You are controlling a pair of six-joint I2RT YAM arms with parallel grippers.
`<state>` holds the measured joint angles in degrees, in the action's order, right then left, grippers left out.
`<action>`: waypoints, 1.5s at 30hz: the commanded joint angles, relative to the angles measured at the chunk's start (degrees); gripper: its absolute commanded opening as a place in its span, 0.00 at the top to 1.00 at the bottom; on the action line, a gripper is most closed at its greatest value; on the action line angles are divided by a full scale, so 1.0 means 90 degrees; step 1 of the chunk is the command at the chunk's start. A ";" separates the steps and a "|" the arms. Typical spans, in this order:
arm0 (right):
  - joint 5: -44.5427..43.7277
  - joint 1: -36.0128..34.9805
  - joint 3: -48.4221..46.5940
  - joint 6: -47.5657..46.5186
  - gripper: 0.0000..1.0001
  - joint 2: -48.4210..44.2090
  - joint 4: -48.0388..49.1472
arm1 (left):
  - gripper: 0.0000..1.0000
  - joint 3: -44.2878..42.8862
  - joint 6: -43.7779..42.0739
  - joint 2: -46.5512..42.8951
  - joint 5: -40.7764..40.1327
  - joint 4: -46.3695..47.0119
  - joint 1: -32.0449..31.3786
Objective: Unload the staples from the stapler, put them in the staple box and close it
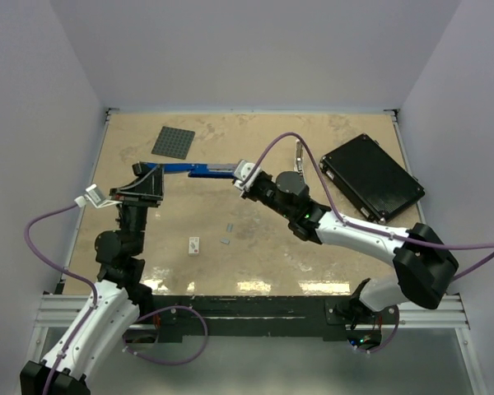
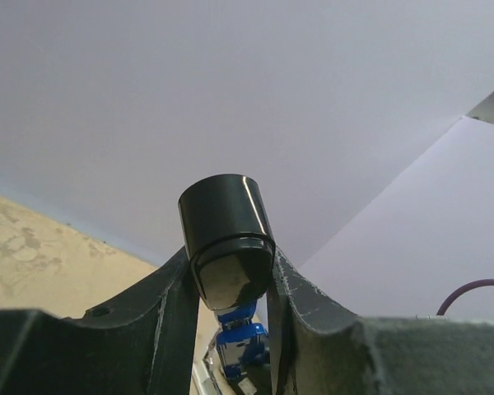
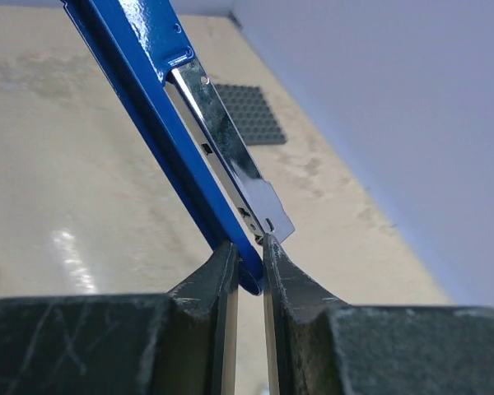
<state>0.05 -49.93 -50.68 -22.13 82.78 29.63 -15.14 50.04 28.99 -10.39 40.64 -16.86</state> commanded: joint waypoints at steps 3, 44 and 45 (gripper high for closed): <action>0.0014 0.0050 0.0064 -0.2177 1.00 -0.0604 0.1611 | 0.75 -0.0457 0.0436 -0.0194 0.1321 -0.0569 -0.0187; 0.0873 -0.0526 0.0631 0.1658 0.97 -0.0887 0.1142 | 1.00 0.0539 -0.0971 -0.0039 0.0820 0.2143 -0.0187; 0.0805 -0.0526 0.0640 0.1658 0.92 -0.0936 0.1122 | 1.00 0.0588 -0.0980 0.0039 0.0997 0.2454 -0.0187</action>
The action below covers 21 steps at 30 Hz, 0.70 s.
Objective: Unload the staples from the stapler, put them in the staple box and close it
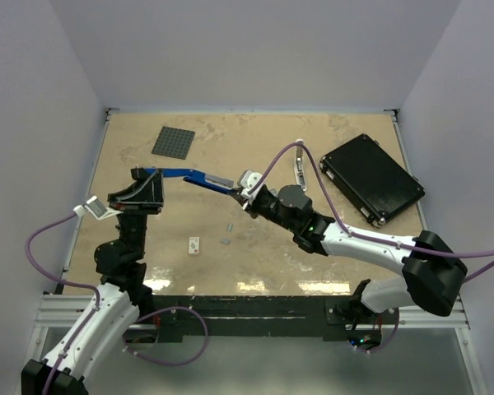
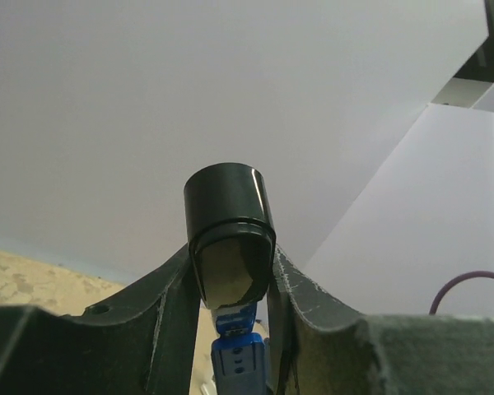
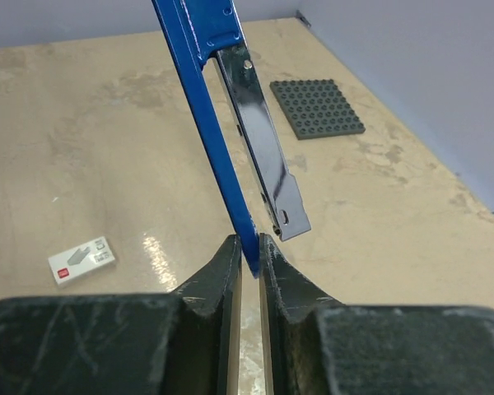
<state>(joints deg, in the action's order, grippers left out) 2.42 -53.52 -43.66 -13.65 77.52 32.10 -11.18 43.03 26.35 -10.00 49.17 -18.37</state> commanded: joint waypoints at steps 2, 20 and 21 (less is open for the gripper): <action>0.0426 -0.0118 -0.0236 0.0668 0.88 -0.0419 0.0643 | 1.00 0.0178 -0.0152 0.0480 0.1391 0.1714 -0.0019; 0.0668 -0.0089 -0.0695 -0.0212 0.47 -0.1552 -0.0683 | 1.00 0.0129 -0.0455 0.0080 0.3366 0.1608 -0.0019; 0.0872 -0.0079 -0.0957 -0.0183 0.46 -0.1533 -0.0898 | 1.00 0.0110 -0.0406 0.0090 0.3425 0.1607 -0.0019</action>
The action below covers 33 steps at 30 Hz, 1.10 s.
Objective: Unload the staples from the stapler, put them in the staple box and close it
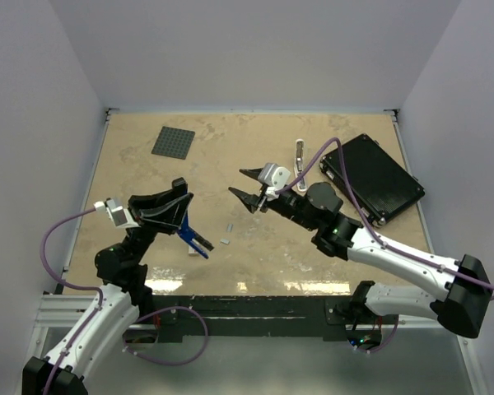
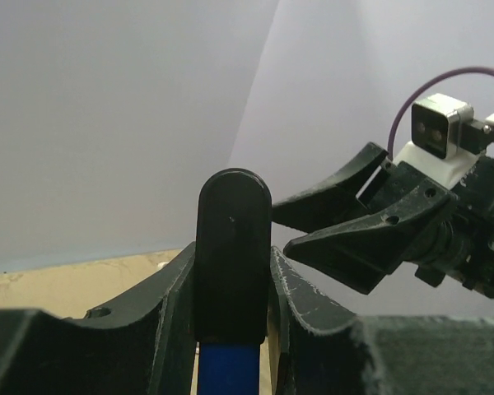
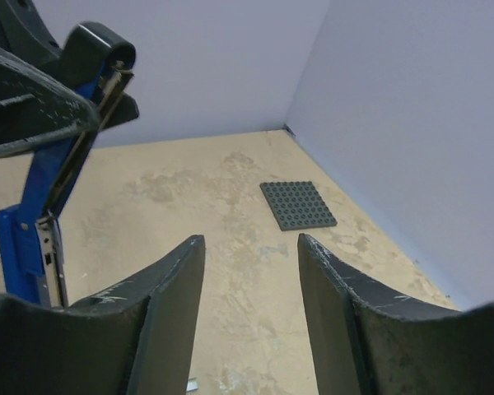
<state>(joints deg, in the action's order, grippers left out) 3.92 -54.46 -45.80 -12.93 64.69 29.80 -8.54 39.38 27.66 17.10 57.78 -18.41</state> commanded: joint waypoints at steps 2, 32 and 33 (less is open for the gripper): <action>0.1269 0.0055 -0.0955 0.0077 0.44 0.0029 -0.1171 | 1.00 -0.0223 0.0078 -0.0036 0.0531 0.0650 -0.0014; 0.5160 0.0123 -0.1336 0.3214 0.28 0.2490 0.0644 | 1.00 -0.0595 0.0927 0.0051 0.1098 0.1295 -0.0014; 0.5150 0.0113 -0.1385 0.3214 0.28 0.2577 0.0557 | 1.00 -0.0595 0.0928 0.0071 0.1107 0.1324 -0.0014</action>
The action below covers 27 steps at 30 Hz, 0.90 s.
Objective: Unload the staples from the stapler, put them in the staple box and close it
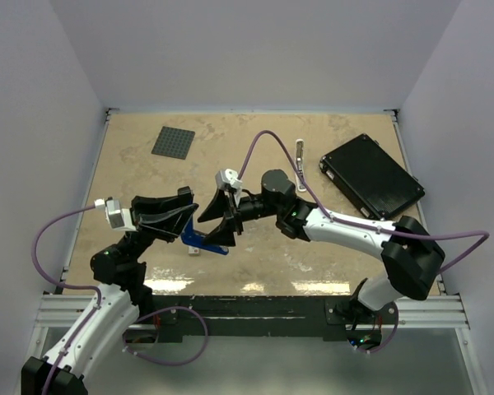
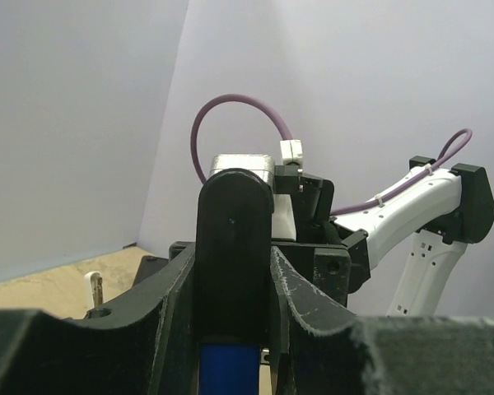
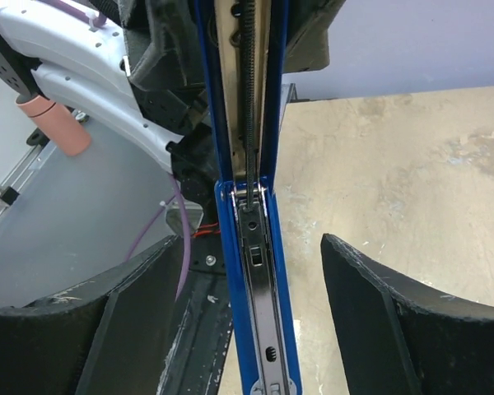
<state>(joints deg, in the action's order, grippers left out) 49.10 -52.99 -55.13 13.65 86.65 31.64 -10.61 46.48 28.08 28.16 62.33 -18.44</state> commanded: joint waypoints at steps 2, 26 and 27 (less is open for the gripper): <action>0.0130 -0.0049 -0.0455 0.0232 0.29 0.0235 0.0264 | 1.00 -0.0364 0.0158 0.0035 -0.0141 0.0839 -0.0012; 0.0239 -0.0147 0.0148 0.0769 1.00 0.0353 0.1504 | 1.00 -0.0169 -0.0037 -0.0257 -0.0794 0.0450 -0.0012; 0.0044 -0.0079 0.0207 0.0769 1.00 0.0169 0.1514 | 1.00 -0.0120 -0.0047 -0.0335 -0.0882 0.0148 -0.0012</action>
<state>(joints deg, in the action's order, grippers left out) 51.77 -54.46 -55.37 19.62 92.99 40.97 -10.63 47.31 27.75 25.02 64.27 -18.44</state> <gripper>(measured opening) 0.372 0.375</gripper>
